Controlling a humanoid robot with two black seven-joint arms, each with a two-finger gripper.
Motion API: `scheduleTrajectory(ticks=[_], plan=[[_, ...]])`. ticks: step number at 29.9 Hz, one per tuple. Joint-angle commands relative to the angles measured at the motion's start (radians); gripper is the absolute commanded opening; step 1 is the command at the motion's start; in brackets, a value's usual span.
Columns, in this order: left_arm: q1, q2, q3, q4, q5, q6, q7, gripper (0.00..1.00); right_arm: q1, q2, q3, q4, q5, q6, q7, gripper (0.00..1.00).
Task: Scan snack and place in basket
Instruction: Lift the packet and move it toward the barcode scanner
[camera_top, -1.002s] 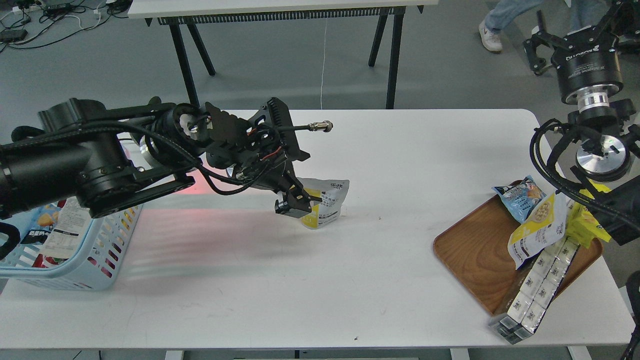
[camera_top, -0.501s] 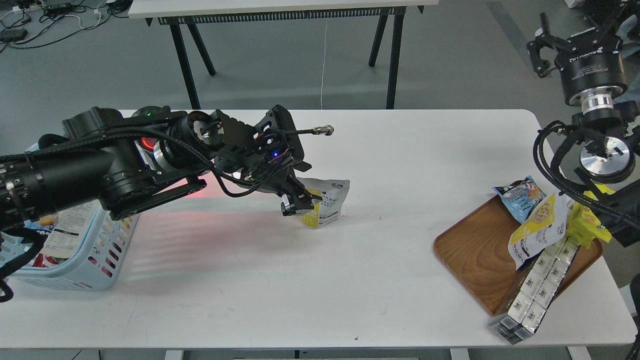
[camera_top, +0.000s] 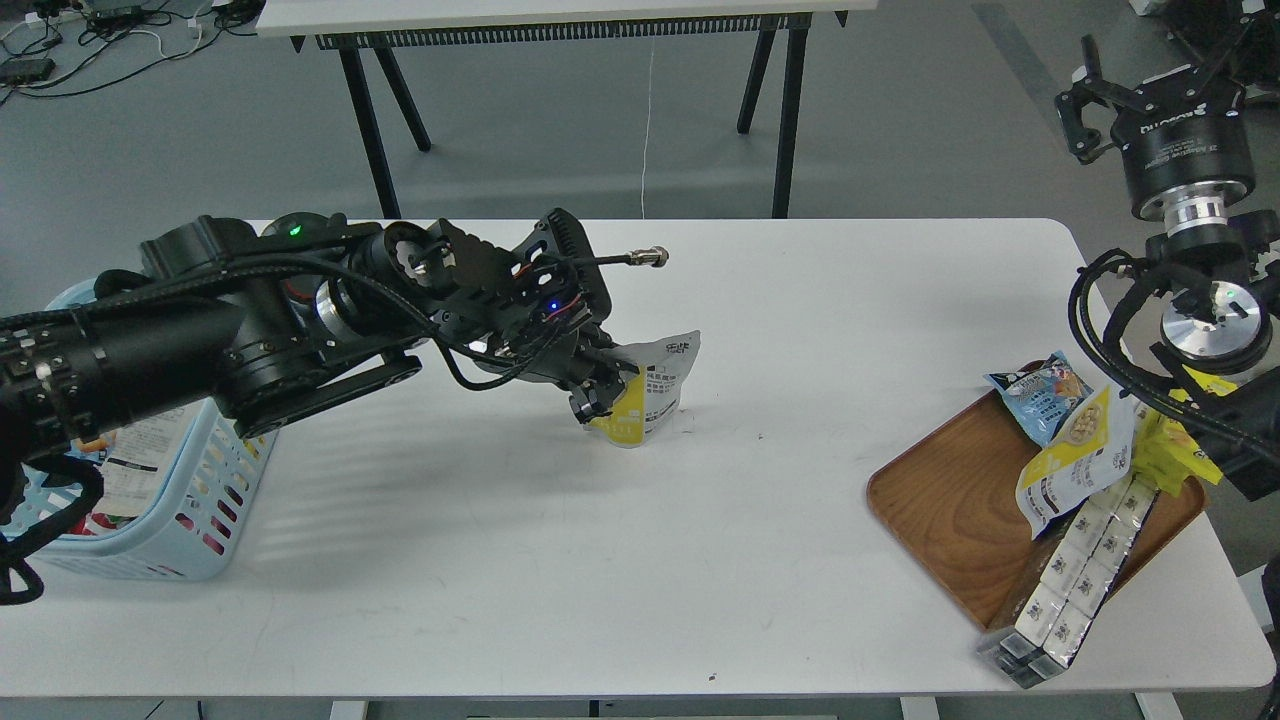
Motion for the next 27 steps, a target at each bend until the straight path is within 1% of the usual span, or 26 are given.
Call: scheduleTrajectory(ticks=[1, 2, 6, 9, 12, 14, 17, 18, 20, 27], plan=[[0.000, 0.001, 0.000, -0.003, 0.000, 0.000, -0.003, 0.02, 0.000, -0.002, 0.000, 0.000, 0.000, 0.000, 0.000, 0.99], [0.002, 0.001, 0.000, -0.006, 0.000, 0.000, -0.003, 0.00, 0.000, -0.002, 0.002, 0.000, 0.000, 0.000, 0.000, 0.99], [0.000, 0.004, -0.001, -0.017, 0.000, 0.000, -0.003, 0.00, 0.000, -0.011, 0.002, 0.000, 0.000, 0.000, 0.000, 0.99], [0.000, 0.016, -0.017, -0.027, 0.000, 0.000, -0.012, 0.00, 0.001, -0.018, 0.002, 0.000, 0.000, 0.000, 0.000, 0.99], [-0.003, 0.045, -0.037, -0.055, 0.000, 0.000, -0.059, 0.00, 0.000, -0.028, 0.002, 0.000, 0.000, 0.000, 0.000, 0.99], [-0.003, 0.082, -0.058, -0.098, 0.000, 0.000, -0.075, 0.00, 0.001, -0.029, 0.003, 0.000, 0.000, 0.000, 0.000, 0.99], [-0.003, 0.147, -0.098, -0.155, 0.000, 0.000, -0.087, 0.00, 0.001, -0.029, 0.003, 0.000, 0.000, 0.000, 0.000, 0.99], [-0.003, 0.164, -0.112, -0.168, 0.000, 0.000, -0.098, 0.00, 0.001, -0.029, 0.003, 0.000, 0.000, 0.000, 0.000, 0.99], [-0.003, 0.210, -0.136, -0.190, 0.000, 0.000, -0.132, 0.00, 0.001, -0.029, 0.003, 0.000, -0.002, 0.000, 0.000, 0.99], [0.000, 0.332, -0.143, -0.198, 0.000, 0.000, -0.132, 0.00, 0.001, -0.031, 0.005, 0.000, 0.000, 0.000, 0.000, 0.99]])
